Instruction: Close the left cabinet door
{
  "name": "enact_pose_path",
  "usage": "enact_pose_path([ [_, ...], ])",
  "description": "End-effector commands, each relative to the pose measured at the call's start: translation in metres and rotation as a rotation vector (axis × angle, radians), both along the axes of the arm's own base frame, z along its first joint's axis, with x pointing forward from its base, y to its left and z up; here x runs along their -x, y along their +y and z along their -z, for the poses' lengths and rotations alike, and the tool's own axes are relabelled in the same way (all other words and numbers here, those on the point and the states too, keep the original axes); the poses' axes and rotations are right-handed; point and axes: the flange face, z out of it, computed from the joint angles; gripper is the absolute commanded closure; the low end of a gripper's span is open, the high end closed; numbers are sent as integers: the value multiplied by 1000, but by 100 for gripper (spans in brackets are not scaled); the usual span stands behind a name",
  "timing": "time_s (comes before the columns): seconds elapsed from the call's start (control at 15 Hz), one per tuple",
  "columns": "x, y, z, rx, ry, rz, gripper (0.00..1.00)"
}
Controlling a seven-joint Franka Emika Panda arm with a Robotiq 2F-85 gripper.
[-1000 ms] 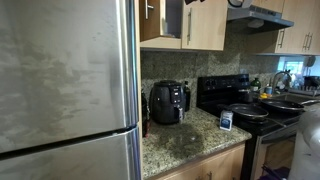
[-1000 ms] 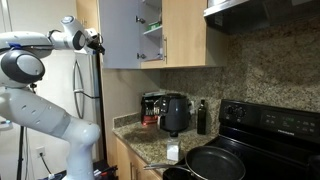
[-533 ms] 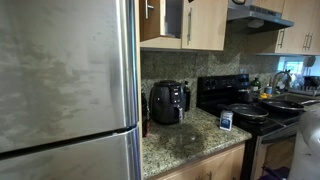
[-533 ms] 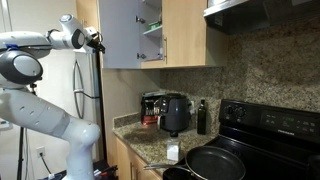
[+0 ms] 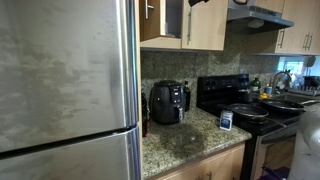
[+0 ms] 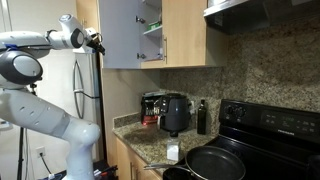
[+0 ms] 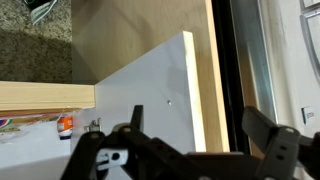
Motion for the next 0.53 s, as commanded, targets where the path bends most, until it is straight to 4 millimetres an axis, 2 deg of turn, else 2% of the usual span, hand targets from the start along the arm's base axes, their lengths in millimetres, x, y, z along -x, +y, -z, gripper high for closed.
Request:
enact_pose_path([
  [0.0, -1, 0, -7, -41, -54, 14, 0],
  [0.2, -3, -2, -18, -167, -139, 48, 0],
  [0.47, 0, -2, -23, -170, -136, 21, 0],
])
